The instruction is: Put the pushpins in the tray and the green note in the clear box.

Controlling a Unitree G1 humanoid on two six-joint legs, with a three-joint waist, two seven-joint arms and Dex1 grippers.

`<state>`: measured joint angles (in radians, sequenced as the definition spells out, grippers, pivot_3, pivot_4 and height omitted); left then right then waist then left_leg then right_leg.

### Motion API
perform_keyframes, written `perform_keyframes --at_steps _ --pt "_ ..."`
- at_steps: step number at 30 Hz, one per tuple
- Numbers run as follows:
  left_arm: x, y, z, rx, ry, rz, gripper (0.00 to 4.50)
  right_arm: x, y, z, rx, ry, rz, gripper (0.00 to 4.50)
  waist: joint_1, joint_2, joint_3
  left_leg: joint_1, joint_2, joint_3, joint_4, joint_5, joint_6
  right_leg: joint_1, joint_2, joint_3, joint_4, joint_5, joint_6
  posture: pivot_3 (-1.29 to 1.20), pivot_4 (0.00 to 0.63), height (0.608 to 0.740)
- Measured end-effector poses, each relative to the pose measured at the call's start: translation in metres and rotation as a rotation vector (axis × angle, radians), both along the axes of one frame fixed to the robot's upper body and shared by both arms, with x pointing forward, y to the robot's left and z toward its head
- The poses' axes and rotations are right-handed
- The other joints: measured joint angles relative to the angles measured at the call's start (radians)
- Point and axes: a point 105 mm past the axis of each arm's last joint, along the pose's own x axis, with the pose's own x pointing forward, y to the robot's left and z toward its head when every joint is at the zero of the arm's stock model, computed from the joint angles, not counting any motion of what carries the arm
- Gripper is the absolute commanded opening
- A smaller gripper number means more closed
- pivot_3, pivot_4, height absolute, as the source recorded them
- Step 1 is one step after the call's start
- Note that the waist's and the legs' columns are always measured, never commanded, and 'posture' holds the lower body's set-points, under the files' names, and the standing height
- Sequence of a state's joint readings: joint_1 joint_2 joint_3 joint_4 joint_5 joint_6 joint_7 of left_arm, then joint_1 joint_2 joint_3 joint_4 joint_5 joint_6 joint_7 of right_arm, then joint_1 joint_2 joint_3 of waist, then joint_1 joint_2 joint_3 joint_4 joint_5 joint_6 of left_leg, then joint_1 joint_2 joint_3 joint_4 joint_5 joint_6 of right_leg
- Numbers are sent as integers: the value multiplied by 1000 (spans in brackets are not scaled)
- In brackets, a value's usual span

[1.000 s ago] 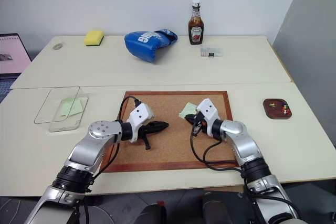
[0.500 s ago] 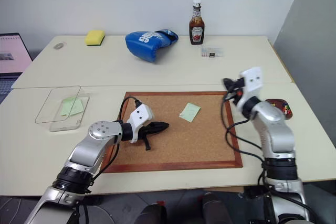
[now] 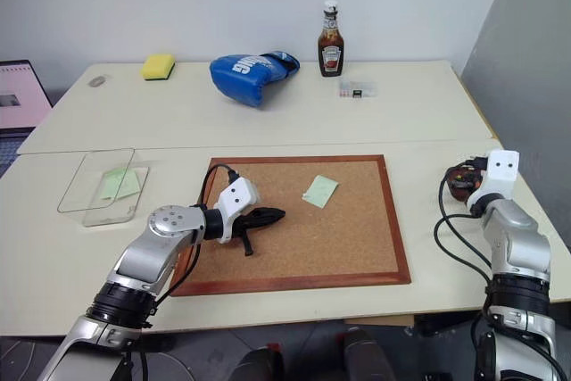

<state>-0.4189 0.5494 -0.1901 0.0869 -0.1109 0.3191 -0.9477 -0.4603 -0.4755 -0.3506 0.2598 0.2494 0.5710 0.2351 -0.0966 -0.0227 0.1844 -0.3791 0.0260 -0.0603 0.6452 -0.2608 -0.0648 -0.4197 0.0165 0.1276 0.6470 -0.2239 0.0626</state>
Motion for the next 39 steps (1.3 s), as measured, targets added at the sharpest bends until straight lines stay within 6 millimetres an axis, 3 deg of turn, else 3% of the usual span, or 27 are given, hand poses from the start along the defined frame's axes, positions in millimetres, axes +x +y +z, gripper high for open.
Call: perform_keyframes --at_steps 8,16,23,27,31,36,39 --pt "0 0 0 -1 1 3 0 0 -9 -11 0 25 -49 2740 0 0 0 0 0 0 0 0 0 0 0 0 0 0 0 0 150 740" --pt "-1 0 0 -3 2 5 0 5 -16 16 -88 -89 -64 4482 -1 0 0 0 0 0 0 0 0 0 0 0 -1 0 0 0 150 740" --pt "0 0 0 -4 3 7 0 9 16 59 -169 -261 76 4482 -1 0 0 0 0 0 0 0 0 0 0 0 0 0 0 0 150 740" --pt "1 0 1 -4 4 5 0 12 60 68 -130 -316 254 4482 0 0 0 0 0 -1 0 0 0 0 0 0 0 0 0 0 150 740" --pt "1 -1 1 -3 5 0 0 5 119 68 -156 -324 539 4482 3 0 0 0 0 -1 0 0 0 0 0 -1 0 0 0 0 150 740" --pt "1 -1 1 -5 6 1 0 -20 207 40 -138 -265 930 4482 6 0 0 -1 0 -2 0 0 0 0 0 -2 0 0 0 0 150 740" --pt "1 -1 1 -7 10 2 0 -31 233 29 -128 -228 1056 4482 7 0 0 -1 0 -2 0 0 0 -1 0 -2 0 0 0 0 150 740"
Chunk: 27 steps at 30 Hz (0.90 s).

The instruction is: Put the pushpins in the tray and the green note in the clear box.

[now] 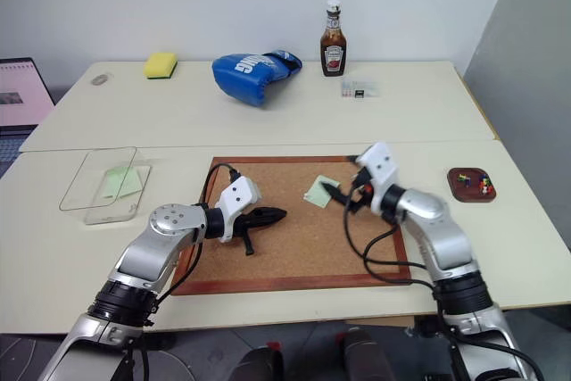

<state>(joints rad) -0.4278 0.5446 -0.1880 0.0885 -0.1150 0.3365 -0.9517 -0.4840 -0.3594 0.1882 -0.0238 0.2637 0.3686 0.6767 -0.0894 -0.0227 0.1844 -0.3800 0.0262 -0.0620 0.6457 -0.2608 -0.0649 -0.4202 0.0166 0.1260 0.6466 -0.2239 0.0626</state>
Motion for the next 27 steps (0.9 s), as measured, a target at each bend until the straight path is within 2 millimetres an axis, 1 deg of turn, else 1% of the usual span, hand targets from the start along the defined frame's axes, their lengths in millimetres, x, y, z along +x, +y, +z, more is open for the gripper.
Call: perform_keyframes --at_steps 2,4,5,7,12,13,15,17,18,20,27 --pt "0 1 0 -1 2 3 0 -7 16 -10 -17 26 73 4482 -1 0 0 0 0 0 0 0 0 0 0 -1 0 0 0 0 150 740" --pt "0 1 0 -2 2 7 0 -7 28 -22 -35 56 101 4482 -1 0 0 1 0 -1 0 0 0 0 0 -1 1 0 0 0 150 740" --pt "0 1 0 -2 2 9 0 -6 31 -27 -43 66 106 4482 -1 0 0 1 0 -1 0 0 0 0 0 -1 1 0 0 0 150 740" --pt "-1 2 0 -4 0 15 0 2 33 -35 -74 78 94 4482 -2 0 0 1 0 0 0 0 0 0 0 0 1 0 0 0 150 740" --pt "-2 4 -1 -11 -1 26 0 19 39 -37 -98 70 84 4482 -6 0 0 1 1 -1 0 0 0 0 0 -1 1 0 -1 0 150 740" --pt "-2 4 0 -11 -2 28 0 22 41 -38 -100 76 80 4122 -7 0 0 1 1 -1 -1 0 0 0 0 -1 1 0 -1 0 150 740" --pt "-2 4 0 -11 -2 29 0 25 46 -41 -94 84 85 3908 -8 0 0 1 1 -1 0 0 0 0 0 -1 1 0 -1 0 150 740" --pt "-2 4 0 -11 -3 30 0 27 50 -46 -91 100 86 3470 -8 0 0 1 1 -1 0 0 0 0 0 -1 1 0 -1 0 150 740" --pt "-2 4 0 -11 -3 30 0 27 51 -48 -92 105 88 3357 -8 0 0 0 1 -1 0 0 0 0 0 -1 1 0 0 0 150 740" --pt "-2 4 0 -11 -3 30 0 27 50 -51 -96 111 89 2944 -8 0 0 0 1 -1 0 0 0 0 0 -1 1 0 0 0 150 740" --pt "-2 5 -1 -9 4 34 0 27 52 -52 -98 98 100 1596 -11 0 0 1 1 -2 0 0 0 0 0 -1 2 0 -1 0 150 740"
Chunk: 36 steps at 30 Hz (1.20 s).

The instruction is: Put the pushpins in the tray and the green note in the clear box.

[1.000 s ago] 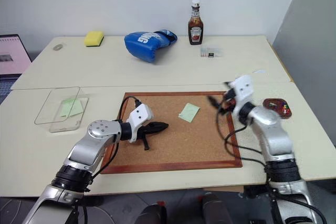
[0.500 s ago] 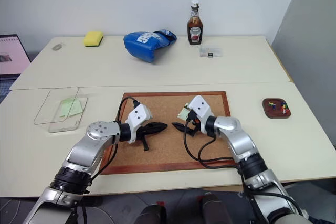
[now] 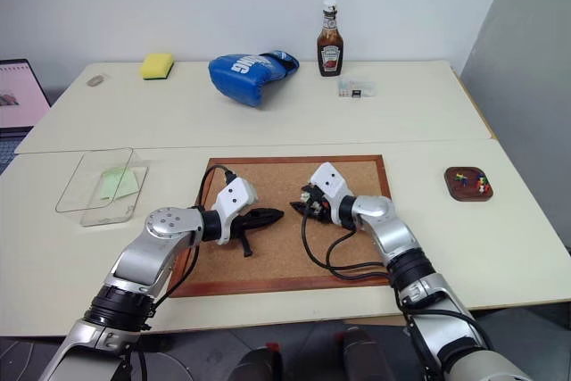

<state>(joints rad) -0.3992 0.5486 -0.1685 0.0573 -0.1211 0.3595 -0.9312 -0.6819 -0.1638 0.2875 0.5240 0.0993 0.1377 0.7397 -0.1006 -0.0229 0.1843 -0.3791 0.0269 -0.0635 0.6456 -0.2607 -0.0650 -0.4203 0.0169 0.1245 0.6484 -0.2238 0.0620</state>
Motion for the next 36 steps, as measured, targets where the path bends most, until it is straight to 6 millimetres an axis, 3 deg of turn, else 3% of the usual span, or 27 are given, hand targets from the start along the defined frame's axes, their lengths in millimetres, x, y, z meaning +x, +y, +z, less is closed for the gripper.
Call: perform_keyframes --at_steps 8,18,23,29,36 --pt "0 0 0 0 0 -1 0 5 -2 2 19 2 -33 45 0 0 0 0 0 0 0 0 0 0 0 0 0 0 0 0 150 740" --pt "0 -2 1 0 -7 -5 0 5 -5 10 32 4 -50 45 1 0 0 -2 0 0 0 0 0 -1 0 0 0 0 0 0 150 740" --pt "-3 -1 -1 -1 -1 -6 0 12 -29 72 123 -165 -118 45 1 0 0 -1 0 -1 -1 0 0 -1 0 0 -1 0 0 0 150 740" --pt "-2 0 0 -32 18 14 0 0 -23 87 148 -178 -89 45 0 0 0 -1 0 -1 0 0 0 -1 0 -1 -1 0 -1 0 150 740" --pt "4 -15 15 -273 137 67 1152 -7 -21 104 171 -198 -84 0 9 0 1 -4 0 -3 0 0 0 -2 0 -2 -1 0 0 0 150 740"
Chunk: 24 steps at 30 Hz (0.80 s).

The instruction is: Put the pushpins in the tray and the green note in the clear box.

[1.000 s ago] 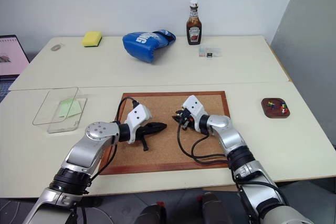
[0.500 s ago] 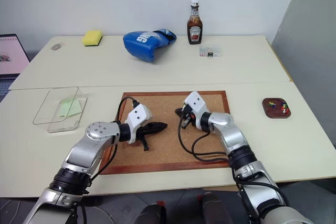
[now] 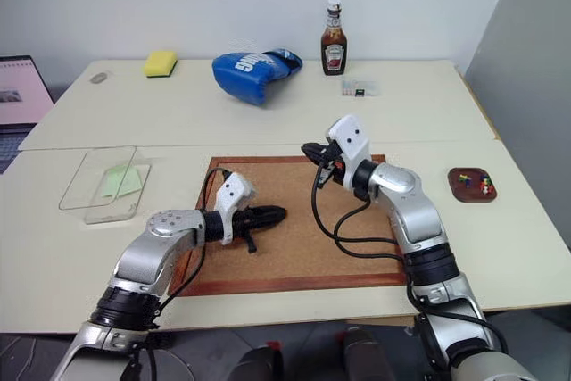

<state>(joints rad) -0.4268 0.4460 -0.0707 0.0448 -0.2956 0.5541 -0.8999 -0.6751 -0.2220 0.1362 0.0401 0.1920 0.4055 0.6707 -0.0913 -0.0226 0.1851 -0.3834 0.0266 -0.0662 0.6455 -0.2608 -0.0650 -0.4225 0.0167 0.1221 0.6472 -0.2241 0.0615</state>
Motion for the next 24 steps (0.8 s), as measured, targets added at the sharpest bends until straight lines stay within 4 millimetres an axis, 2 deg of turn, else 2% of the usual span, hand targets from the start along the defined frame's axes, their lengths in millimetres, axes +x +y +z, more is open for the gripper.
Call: perform_keyframes --at_steps 4,8,12,16,21,24 --pt "9 4 31 -180 45 49 1872 -14 -6 7 -63 -59 52 0 3 0 0 0 0 -1 0 0 0 1 0 -1 -1 0 0 0 150 740" --pt "10 7 36 -273 104 82 2719 -24 -12 0 -143 -74 96 0 4 0 0 0 0 -1 0 0 0 1 0 -1 -1 0 0 0 150 740" --pt "12 6 39 -340 142 111 3431 -39 -15 0 -255 -188 172 0 4 0 0 0 0 -1 0 0 0 1 0 -1 -1 0 0 0 150 740" --pt "17 4 36 -41 -155 122 4213 -53 -15 -3 -256 -192 248 0 4 -1 0 1 0 0 0 0 -1 1 0 0 -1 0 0 0 150 740" --pt "10 -12 57 146 -544 -19 4213 -58 -16 1 -190 -122 291 0 10 -1 0 1 0 0 0 0 0 1 0 0 -1 0 0 0 150 740" --pt "3 -18 67 160 -674 -75 4213 -60 -18 1 -161 -61 304 0 10 -1 0 0 0 0 0 0 0 1 0 0 -1 0 0 0 150 740"
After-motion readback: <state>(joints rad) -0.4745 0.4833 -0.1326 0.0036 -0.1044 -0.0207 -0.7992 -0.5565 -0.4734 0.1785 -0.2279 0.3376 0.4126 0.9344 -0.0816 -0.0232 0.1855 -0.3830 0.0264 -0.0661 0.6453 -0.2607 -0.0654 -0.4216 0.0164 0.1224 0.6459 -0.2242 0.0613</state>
